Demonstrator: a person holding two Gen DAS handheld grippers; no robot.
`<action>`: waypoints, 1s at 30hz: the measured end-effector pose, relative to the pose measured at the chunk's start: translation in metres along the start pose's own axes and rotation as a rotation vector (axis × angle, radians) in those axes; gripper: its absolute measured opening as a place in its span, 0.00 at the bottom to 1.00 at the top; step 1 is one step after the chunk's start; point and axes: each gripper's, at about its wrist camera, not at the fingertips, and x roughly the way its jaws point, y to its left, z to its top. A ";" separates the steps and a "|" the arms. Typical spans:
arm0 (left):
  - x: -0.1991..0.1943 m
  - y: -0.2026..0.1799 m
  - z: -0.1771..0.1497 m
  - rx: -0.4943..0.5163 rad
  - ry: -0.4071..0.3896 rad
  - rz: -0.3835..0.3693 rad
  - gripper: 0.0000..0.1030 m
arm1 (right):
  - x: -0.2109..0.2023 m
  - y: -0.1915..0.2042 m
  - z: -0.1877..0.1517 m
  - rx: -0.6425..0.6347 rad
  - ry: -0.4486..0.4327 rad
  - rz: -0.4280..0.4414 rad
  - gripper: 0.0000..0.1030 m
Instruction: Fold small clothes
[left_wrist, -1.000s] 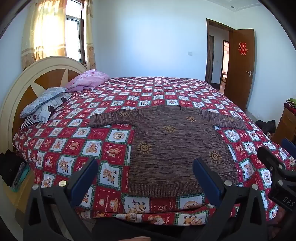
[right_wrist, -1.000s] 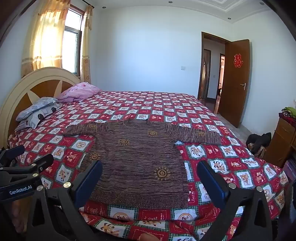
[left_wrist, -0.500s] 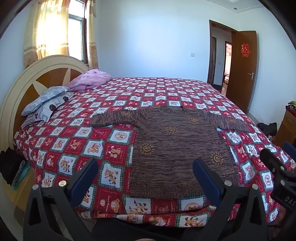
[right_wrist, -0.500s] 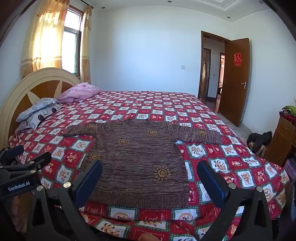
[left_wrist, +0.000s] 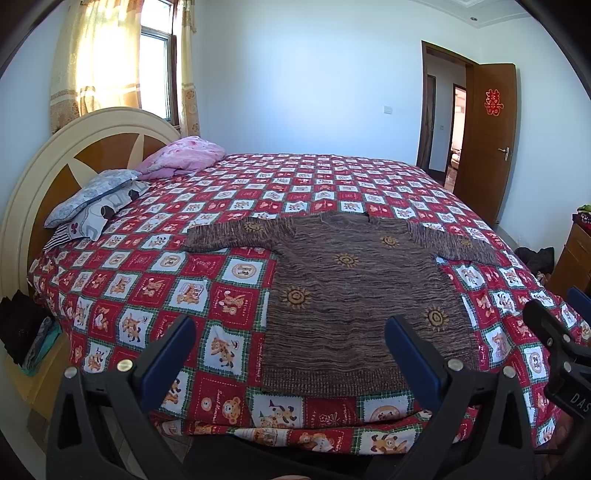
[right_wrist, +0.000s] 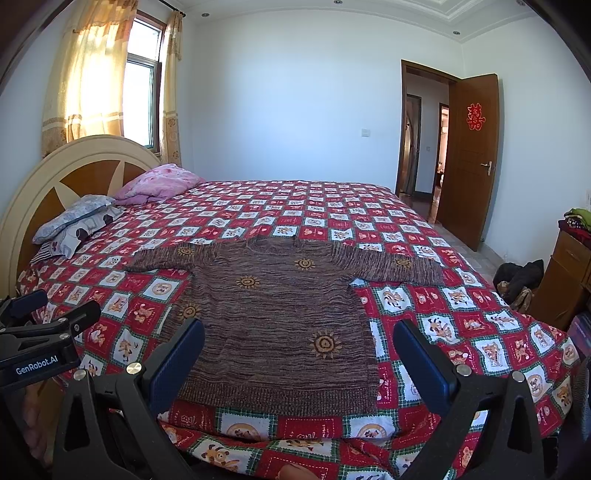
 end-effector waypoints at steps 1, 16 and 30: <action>0.000 0.000 0.000 0.000 0.000 0.000 1.00 | 0.000 0.000 0.000 0.001 -0.001 -0.001 0.99; 0.001 0.001 -0.001 -0.003 -0.002 0.004 1.00 | 0.001 0.000 0.000 0.002 0.004 0.005 0.99; 0.004 0.009 -0.001 -0.015 0.001 0.005 1.00 | 0.002 -0.002 -0.003 0.007 0.009 0.015 0.99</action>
